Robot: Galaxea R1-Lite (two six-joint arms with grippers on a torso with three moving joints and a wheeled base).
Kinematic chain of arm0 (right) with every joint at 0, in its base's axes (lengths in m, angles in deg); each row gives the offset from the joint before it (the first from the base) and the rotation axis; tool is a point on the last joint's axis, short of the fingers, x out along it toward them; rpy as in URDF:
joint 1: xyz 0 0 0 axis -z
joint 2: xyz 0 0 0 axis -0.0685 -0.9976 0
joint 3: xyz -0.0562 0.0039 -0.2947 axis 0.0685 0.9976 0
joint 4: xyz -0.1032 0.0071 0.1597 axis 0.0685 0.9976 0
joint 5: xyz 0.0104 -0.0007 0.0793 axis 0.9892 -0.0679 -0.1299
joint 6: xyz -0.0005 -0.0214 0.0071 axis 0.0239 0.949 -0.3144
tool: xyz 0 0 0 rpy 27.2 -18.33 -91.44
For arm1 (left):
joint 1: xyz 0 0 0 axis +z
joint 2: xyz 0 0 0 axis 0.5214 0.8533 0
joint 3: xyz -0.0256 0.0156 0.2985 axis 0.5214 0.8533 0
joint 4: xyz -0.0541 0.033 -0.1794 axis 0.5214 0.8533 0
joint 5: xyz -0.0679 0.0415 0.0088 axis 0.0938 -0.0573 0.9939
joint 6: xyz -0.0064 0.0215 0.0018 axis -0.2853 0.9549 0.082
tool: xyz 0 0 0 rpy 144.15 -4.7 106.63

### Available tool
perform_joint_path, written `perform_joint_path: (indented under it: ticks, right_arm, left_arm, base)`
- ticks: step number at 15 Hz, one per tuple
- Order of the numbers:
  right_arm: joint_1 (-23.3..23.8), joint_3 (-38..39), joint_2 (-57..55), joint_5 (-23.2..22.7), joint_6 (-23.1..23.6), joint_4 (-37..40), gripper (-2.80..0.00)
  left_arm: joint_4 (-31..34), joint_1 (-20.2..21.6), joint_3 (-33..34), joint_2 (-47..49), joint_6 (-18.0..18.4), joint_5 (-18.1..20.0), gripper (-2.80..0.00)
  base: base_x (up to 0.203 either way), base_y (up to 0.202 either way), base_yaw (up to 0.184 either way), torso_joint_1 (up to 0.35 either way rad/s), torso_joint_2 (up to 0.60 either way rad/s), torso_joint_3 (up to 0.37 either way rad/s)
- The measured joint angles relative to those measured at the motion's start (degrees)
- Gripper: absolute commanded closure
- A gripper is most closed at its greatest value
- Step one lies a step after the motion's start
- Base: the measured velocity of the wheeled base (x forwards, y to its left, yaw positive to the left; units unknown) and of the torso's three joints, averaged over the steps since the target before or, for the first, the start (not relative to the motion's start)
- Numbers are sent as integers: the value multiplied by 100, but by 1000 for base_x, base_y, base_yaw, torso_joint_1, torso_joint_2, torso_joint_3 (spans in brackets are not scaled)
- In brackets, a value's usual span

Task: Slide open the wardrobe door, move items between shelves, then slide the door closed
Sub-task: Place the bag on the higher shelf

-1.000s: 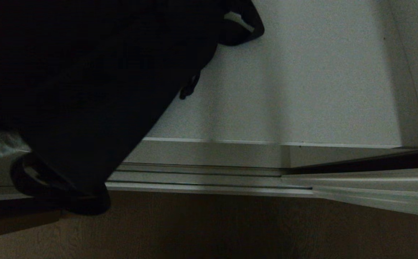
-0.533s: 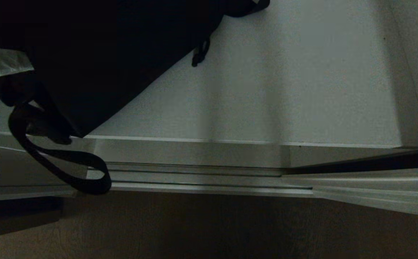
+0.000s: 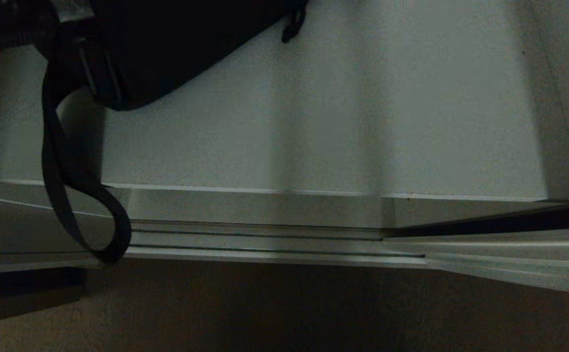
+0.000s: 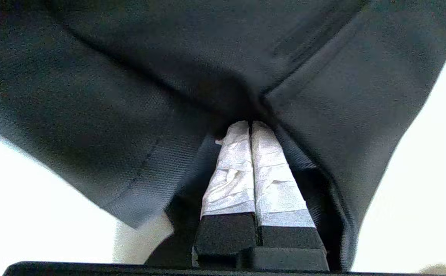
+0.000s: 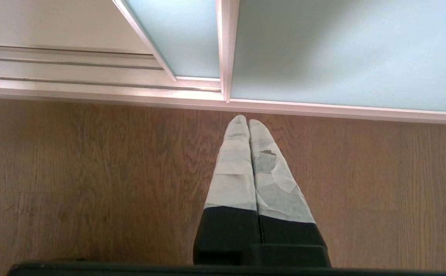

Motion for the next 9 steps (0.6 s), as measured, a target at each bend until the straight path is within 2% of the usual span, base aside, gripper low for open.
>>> perform_joint_path:
  ticks: [3,5,7,9]
  right_arm:
    - [0,0,0,1,3,1,0]
    - [0,-5,0,0,1,0,0]
    - [0,2,0,0,1,0,0]
    - [0,2,0,2,1,2,0]
  left_arm:
    - [-403,-51,-609,476,-4,-243,0]
    - [-649,-158,-1029,634,-14,-244,0]
    - [-681,-295,-1541,668,-55,-250,0]
    - [-533,-406,-1762,567,-61,-261,0]
  base:
    - [0,0,0,0,0,0]
    - [0,0,0,0,0,0]
    - [0,0,0,0,0,0]
    - [0,0,0,0,0,0]
